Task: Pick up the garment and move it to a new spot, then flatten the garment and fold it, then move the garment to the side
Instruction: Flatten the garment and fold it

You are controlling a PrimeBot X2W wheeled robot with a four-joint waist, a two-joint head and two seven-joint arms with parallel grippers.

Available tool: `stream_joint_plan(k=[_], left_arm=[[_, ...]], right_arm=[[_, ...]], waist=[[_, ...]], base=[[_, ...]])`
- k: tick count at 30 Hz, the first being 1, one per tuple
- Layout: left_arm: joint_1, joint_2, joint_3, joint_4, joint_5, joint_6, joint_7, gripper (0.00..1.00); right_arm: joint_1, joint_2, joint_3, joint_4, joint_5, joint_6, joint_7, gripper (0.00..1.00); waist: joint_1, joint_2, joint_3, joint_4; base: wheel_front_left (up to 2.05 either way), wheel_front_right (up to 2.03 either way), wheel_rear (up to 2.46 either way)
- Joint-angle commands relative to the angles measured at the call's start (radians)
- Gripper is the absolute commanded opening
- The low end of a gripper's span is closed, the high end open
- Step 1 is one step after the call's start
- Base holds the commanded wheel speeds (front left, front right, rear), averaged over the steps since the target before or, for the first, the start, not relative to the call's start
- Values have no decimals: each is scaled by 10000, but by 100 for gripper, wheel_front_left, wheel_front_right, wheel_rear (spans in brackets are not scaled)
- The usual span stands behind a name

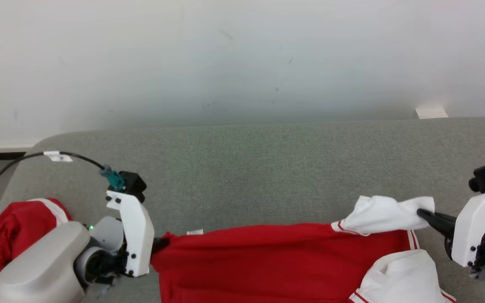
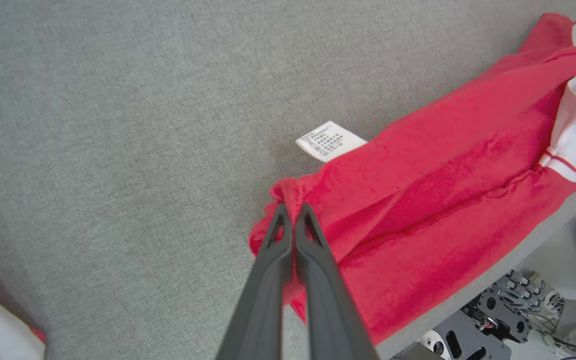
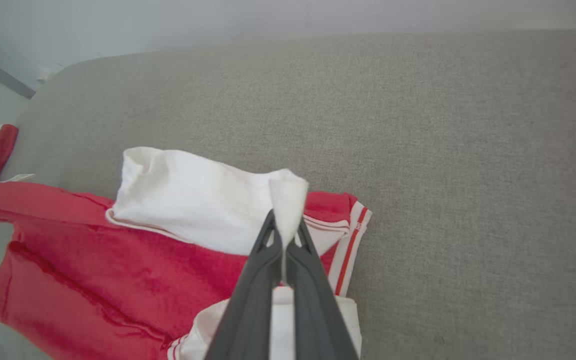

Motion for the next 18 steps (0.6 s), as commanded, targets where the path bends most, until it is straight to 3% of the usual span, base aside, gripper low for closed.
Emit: stream_joint_plan(k=[1, 16, 17, 18], left_arm=[[279, 52, -47, 5, -255, -67, 165, 0], [1164, 382, -202, -608, -1225, 173, 1339, 0], [1207, 373, -220, -627, -1291, 187, 1383, 5], [1255, 358, -243, -655, -1351, 212, 1451, 33]], right_arm=[[278, -156, 113, -134, 68, 1, 127, 0], [1228, -598, 458, -752, 380, 3, 1172, 0], [1276, -569, 480, -696, 375, 3, 1263, 3], [1314, -529, 521, -662, 371, 3, 1339, 19]], waist=[[1, 0, -83, -82], [1, 0, -293, -391], [1, 0, -308, -397], [1, 0, -324, -401]], base=[[0, 0, 0], [0, 0, 0], [0, 0, 0], [0, 0, 0]])
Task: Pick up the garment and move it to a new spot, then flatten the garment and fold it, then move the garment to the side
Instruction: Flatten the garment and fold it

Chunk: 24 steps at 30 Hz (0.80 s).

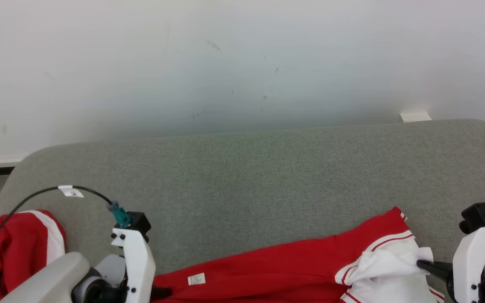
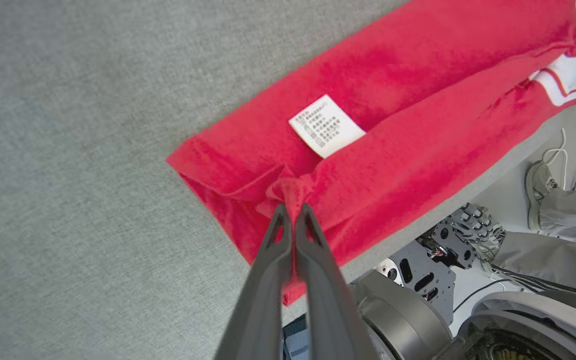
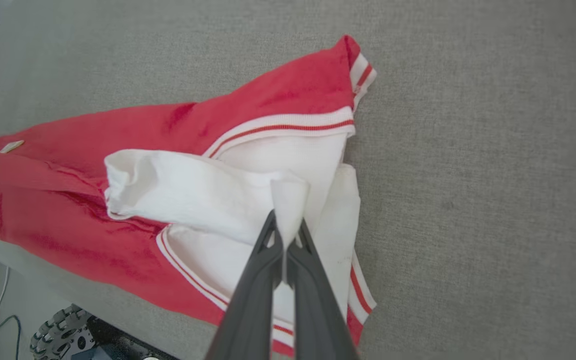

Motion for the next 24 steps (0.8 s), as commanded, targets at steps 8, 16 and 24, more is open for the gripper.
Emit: stream_joint_plan(k=[8, 16, 24], left_arm=[[408, 52, 14, -26, -187, 87, -74, 100], [88, 425, 310, -280, 732, 169, -1435, 100], [-57, 534, 964, -540, 1992, 607, -4225, 100]], right_arm=[[451, 123, 36, 297, -55, 3, 400, 100], [542, -212, -632, -177, 149, 5, -146, 100], [691, -248, -2037, -881, -661, 5, -3256, 100]], waist=[[1, 0, -132, -36], [1, 0, -197, -9], [1, 0, -184, 163]], base=[[0, 0, 0], [0, 0, 0], [0, 0, 0]])
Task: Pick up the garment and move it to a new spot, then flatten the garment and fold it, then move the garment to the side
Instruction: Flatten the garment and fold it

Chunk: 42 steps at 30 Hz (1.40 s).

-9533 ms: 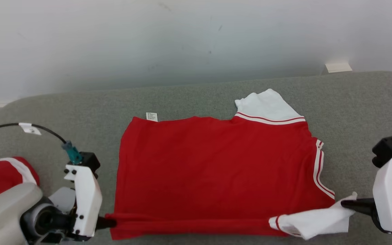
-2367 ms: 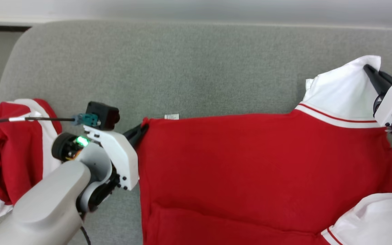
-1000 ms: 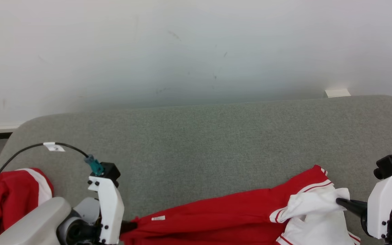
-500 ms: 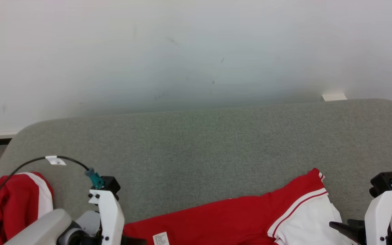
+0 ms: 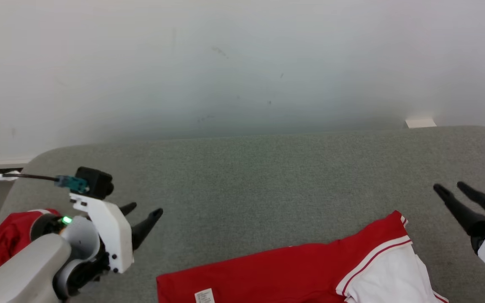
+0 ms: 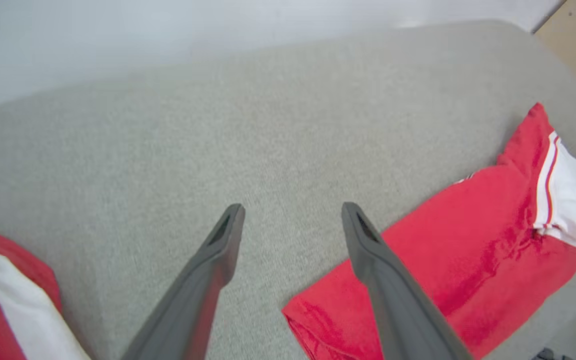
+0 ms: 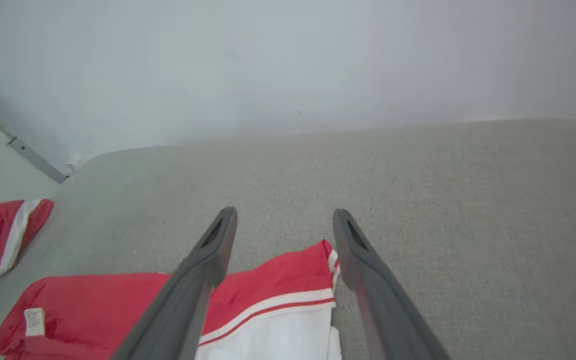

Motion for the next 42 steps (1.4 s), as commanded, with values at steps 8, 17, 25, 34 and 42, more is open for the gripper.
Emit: stream_joint_plan(k=[8, 17, 25, 34, 42], left_arm=[[352, -135, 978, -472, 1075, 1134, -3406, 100], [1906, -629, 2213, -1339, 1497, 2386, -5838, 100], [4033, -2046, 4100, -2100, 2997, 2575, -5908, 100], [5005, -3795, 5588, -1659, 4374, 1364, -5906, 100], [4837, -4584, 6250, -1040, 5147, 405, -5907, 100]], right_arm=[[977, 108, -1972, -872, -1640, 5, -3041, 100], [3115, 1966, -5676, -986, -4426, 3, -4025, 100], [5027, 4053, -7043, -1553, -6214, 3, -3652, 100], [5420, 4675, -7170, -1253, -7144, 3, -3150, 100], [4677, 4793, -6962, 146, -7621, 3, -1879, 100]], waist=[[1, 0, 56, 206], [1, 0, 88, 314], [1, 0, 250, 282], [1, 0, 478, 335], [1, 0, 540, 350]], base=[[0, 0, 0], [0, 0, 0], [0, 0, 0], [0, 0, 0], [0, 0, 0]])
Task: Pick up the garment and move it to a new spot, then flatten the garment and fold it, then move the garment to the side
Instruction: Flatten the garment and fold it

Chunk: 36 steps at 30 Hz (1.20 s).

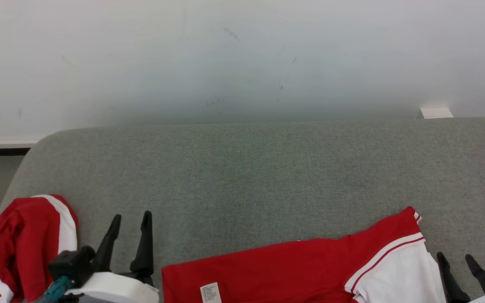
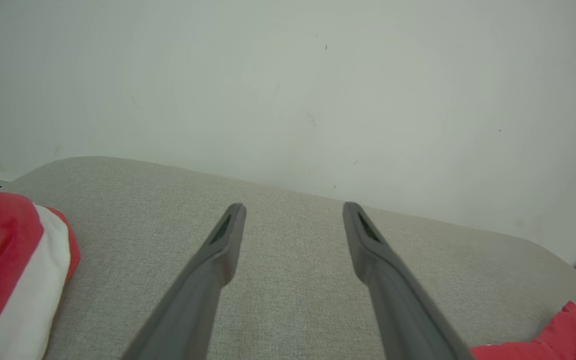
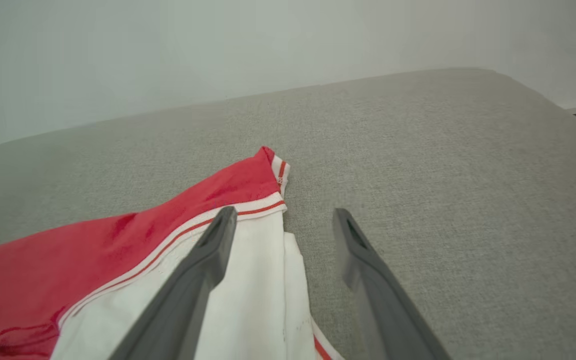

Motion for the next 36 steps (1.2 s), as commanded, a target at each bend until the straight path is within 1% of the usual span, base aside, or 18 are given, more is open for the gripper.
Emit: stream_joint_plan(k=[1, 3, 8, 12, 16, 18, 21, 22, 23, 24, 25, 26, 31, 36], left_arm=[[-88, -85, 105, 100, 164, -121, -1, 100], [-132, -203, 204, 252, 313, -292, -1, 100], [-243, -419, 394, 602, 566, -634, -2, 100], [-265, -579, 513, 827, 759, -823, -2, 100], [-279, -683, 604, 1018, 885, -964, -2, 100], [-288, -722, 654, 1118, 934, -1027, -2, 100], [-289, -778, 708, 1223, 1041, -1105, -2, 100], [-283, -794, 719, 1247, 1067, -1127, -2, 100], [-277, -815, 734, 1273, 1069, -1149, -2, 100], [-271, -838, 745, 1306, 1079, -1143, -2, 100], [-258, -858, 754, 1350, 1098, -1162, -2, 100], [-239, -880, 746, 1403, 1109, -1197, -2, 100], [-236, -978, 722, 1537, 1138, -1253, -2, 100], [-158, -1040, 782, 1608, 1189, -1320, -2, 100]], right_arm=[[-273, -75, 126, 289, -141, 2, 253, 100], [-548, 37, 288, 830, -47, 2, 723, 100], [-1286, 1, 755, 1969, -139, 2, 1599, 100], [-1723, 20, 860, 2908, -217, 0, 2161, 100], [-1890, 179, 837, 3851, -99, 0, 3001, 100], [-1799, 223, 947, 4185, -32, 0, 3479, 100], [-1678, 453, 1415, 4132, 312, 44, 4049, 100], [-1629, 527, 1575, 4025, 482, 63, 4162, 92], [-1595, 554, 1688, 3925, 637, 64, 4272, 46], [-1581, 536, 1798, 3846, 768, 64, 4400, 35], [-1583, 466, 1909, 3789, 868, 64, 4528, 13], [-1606, 382, 2003, 3742, 959, 63, 4614, 0], [-1935, -19, 1923, 3290, 1431, 35, 4621, 0], [-2154, -874, 1160, 2942, 1526, -7, 4347, 0]], waist=[[0, 0, 9, 16], [0, 0, 25, 51], [0, 0, 62, 233], [0, 0, 84, 407], [0, 0, 50, 619], [0, 0, 39, 722], [0, 0, 12, 834], [0, 0, 0, 858], [0, 0, -13, 874], [0, 0, -30, 886], [0, 0, -50, 893], [0, 0, -74, 896], [0, 0, -142, 891], [0, 0, -189, 833]], base=[[0, 0, 0], [0, 0, 0], [0, 0, 0], [0, 0, 0], [0, 0, 0], [0, 0, 0], [0, 0, 0], [0, 0, 0], [0, 0, 0], [0, 0, 0], [0, 0, 0], [0, 0, 0], [0, 0, 0], [0, 0, 0]])
